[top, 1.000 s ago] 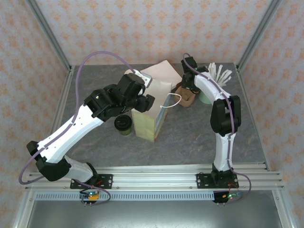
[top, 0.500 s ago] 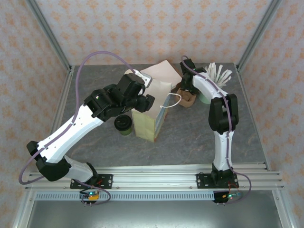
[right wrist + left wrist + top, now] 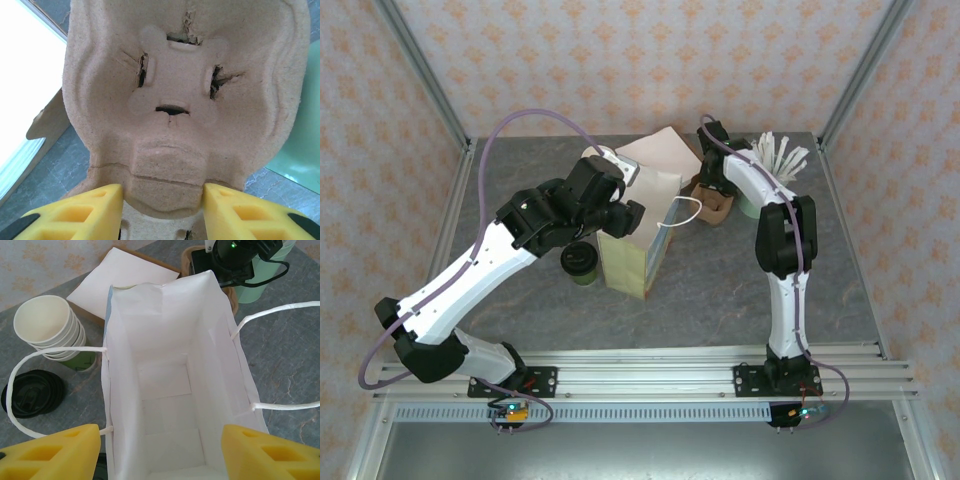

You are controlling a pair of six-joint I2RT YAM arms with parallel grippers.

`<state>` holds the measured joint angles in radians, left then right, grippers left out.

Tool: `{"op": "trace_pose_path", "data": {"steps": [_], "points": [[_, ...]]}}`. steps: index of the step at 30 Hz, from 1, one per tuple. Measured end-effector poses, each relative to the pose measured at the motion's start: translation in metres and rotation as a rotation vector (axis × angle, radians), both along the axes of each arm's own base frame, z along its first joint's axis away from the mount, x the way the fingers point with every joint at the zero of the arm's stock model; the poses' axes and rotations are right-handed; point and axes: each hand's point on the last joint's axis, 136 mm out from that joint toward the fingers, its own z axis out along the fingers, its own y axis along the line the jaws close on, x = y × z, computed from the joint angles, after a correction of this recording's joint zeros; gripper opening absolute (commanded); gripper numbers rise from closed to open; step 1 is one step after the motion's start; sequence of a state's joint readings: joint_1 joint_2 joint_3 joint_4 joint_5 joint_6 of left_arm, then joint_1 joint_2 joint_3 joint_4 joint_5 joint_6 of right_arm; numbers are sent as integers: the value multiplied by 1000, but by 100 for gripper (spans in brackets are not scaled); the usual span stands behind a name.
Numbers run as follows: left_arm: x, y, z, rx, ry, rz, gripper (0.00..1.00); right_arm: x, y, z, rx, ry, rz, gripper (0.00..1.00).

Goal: Pack the takeout coffee

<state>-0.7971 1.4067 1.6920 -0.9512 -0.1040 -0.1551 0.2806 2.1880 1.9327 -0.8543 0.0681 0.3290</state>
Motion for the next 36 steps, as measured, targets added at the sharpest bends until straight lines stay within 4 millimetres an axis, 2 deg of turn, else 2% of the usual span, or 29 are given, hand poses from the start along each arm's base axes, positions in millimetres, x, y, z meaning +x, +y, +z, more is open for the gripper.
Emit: {"op": "trace_pose_path", "data": {"steps": [5, 14, 36], "points": [[0, 0, 0, 1, 1, 2, 66, 0, -1, 0, -7, 2, 4, 42], [1, 2, -2, 2, 3, 7, 66, 1, -2, 2, -20, 0, 15, 29], [0, 1, -4, 2, 9, -8, 66, -1, -2, 7, -24, 0, 27, 24]]}}
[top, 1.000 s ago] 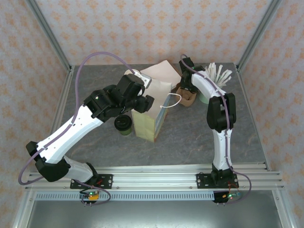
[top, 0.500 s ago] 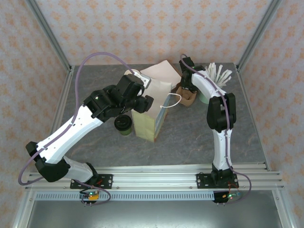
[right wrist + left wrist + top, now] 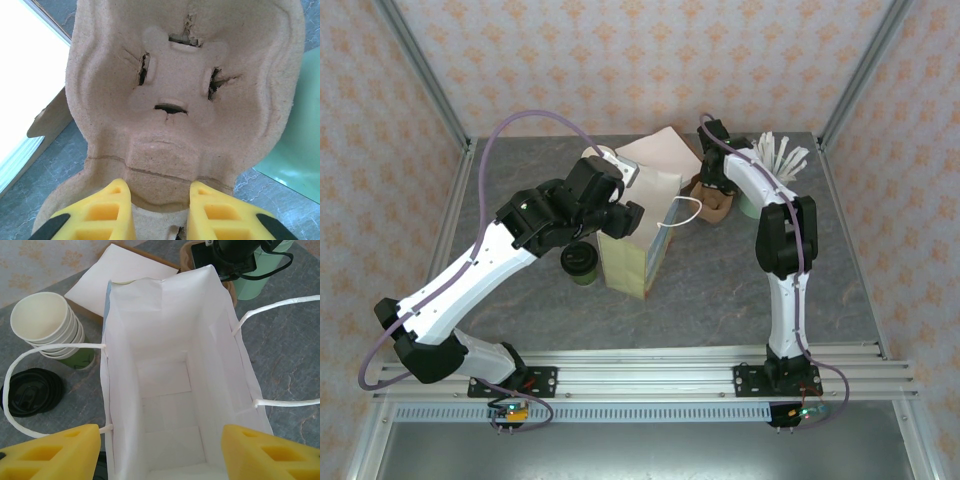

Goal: Pack the takeout coffee

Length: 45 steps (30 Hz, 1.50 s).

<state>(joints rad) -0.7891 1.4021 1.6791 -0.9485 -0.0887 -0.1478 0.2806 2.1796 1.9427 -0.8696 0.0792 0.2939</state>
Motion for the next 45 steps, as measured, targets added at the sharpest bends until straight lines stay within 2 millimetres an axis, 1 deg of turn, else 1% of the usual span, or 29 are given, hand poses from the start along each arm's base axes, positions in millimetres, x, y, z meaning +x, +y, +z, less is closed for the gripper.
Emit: {"op": "trace_pose_path", "data": {"steps": [5, 12, 14, 18, 20, 25, 30, 32, 38, 45], "points": [[0, 0, 0, 0, 0, 0, 66, -2, -1, 8, 2, -10, 2, 23], [0, 0, 0, -1, 1, -2, 66, -4, -2, 28, 11, -47, 5, 23], [0, 0, 0, -1, 1, -2, 66, -5, -2, 29, 9, -46, 8, 25], [0, 0, 0, -1, 2, -3, 66, -5, -3, 28, 4, -40, 13, 38], [0, 0, 0, -1, 2, -3, 66, -5, -3, 27, 1, -38, 15, 42], [0, 0, 0, -1, 2, -3, 66, -3, -4, 15, -5, -13, 12, 46], [0, 0, 0, -1, 2, -3, 66, 4, -4, -1, -11, 12, 10, 48], [0, 0, 0, -1, 1, -3, 66, 6, -3, -1, -10, 10, 11, 48], [0, 0, 0, -1, 1, -3, 66, 8, -5, -4, -6, 13, 3, 46], [0, 0, 0, -1, 1, -2, 66, 9, -6, -4, 11, 7, -16, 28]]}}
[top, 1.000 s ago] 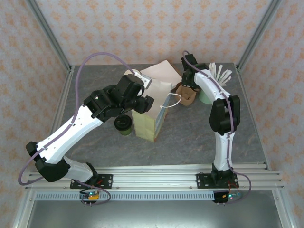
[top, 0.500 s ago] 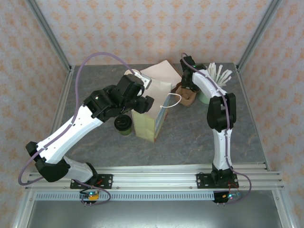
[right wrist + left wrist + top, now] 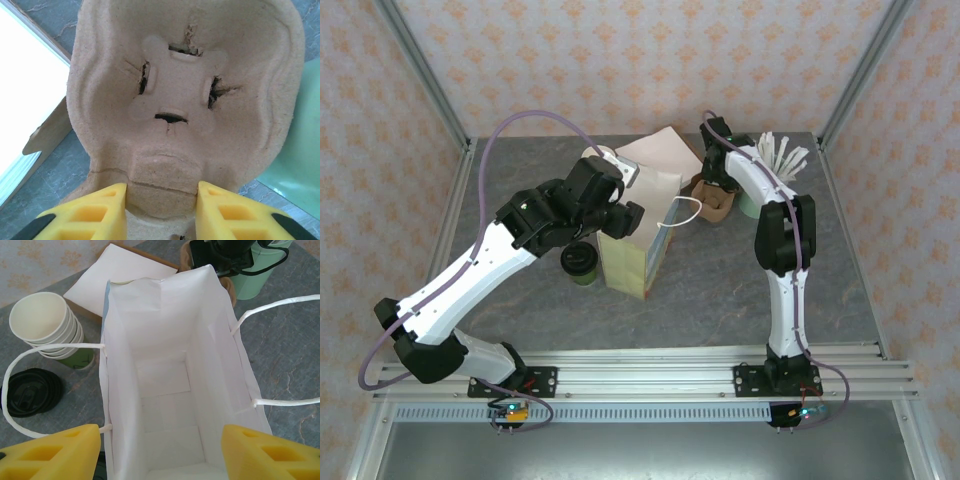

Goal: Pack the takeout coffee

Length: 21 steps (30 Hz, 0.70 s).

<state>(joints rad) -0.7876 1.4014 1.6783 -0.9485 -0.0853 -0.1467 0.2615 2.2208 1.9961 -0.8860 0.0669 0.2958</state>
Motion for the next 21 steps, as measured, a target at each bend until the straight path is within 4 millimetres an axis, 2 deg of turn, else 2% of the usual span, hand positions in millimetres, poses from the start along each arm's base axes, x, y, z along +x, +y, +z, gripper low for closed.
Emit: {"op": "trace_pose_path", "data": {"steps": [7, 14, 21], "points": [[2, 3, 1, -2, -2, 10, 66, -5, -1, 3, 36, -24, 6, 22], [0, 5, 0, -4, -3, 9, 66, -37, -1, 3, 61, 13, 64, 21], [0, 5, 0, 1, -5, 5, 66, -51, -1, 3, 57, 37, 117, 22]]}}
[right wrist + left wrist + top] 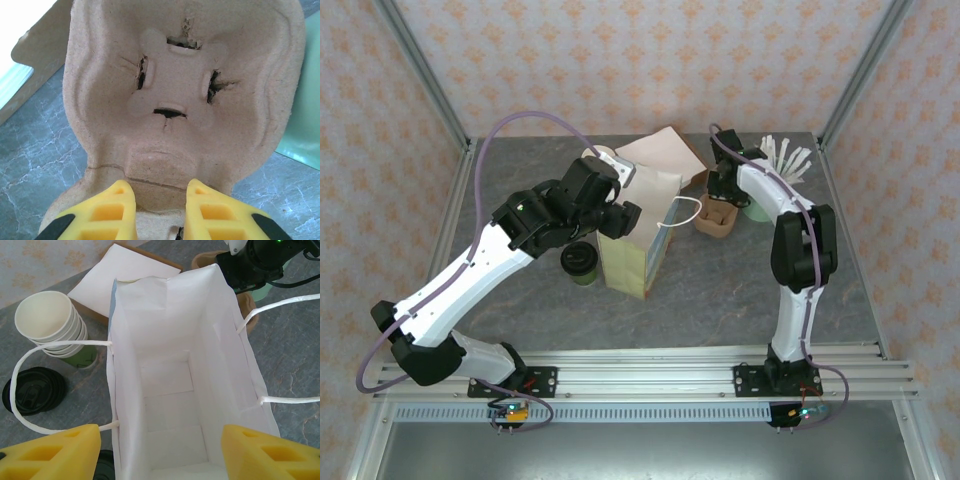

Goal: Pack the takeout coffee

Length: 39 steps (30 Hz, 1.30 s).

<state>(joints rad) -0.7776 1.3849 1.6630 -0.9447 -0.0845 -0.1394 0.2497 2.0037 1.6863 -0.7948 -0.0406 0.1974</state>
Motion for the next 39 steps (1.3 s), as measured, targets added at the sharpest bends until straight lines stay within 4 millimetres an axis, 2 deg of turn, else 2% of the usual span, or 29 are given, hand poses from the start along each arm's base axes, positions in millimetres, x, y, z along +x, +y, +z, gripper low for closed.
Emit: {"op": "trace_pose_path", "data": {"steps": [14, 20, 23, 27, 34, 39], "points": [[1, -3, -4, 11, 8, -12, 66, -7, 1, 10, 11, 2, 16, 22], [1, -6, -5, 7, 17, -22, 66, -10, -1, 11, 8, 19, 0, 42], [1, -6, -5, 6, 18, -23, 66, -5, 0, 17, 11, 7, -10, 46], [1, -6, -5, 6, 18, -23, 66, 3, 2, 20, 16, -5, -15, 47], [1, -6, -6, 5, 19, -23, 66, 11, 4, 5, 12, 32, -30, 47], [1, -6, -5, 4, 18, -23, 66, 12, 1, 2, -5, 44, -48, 47]]}}
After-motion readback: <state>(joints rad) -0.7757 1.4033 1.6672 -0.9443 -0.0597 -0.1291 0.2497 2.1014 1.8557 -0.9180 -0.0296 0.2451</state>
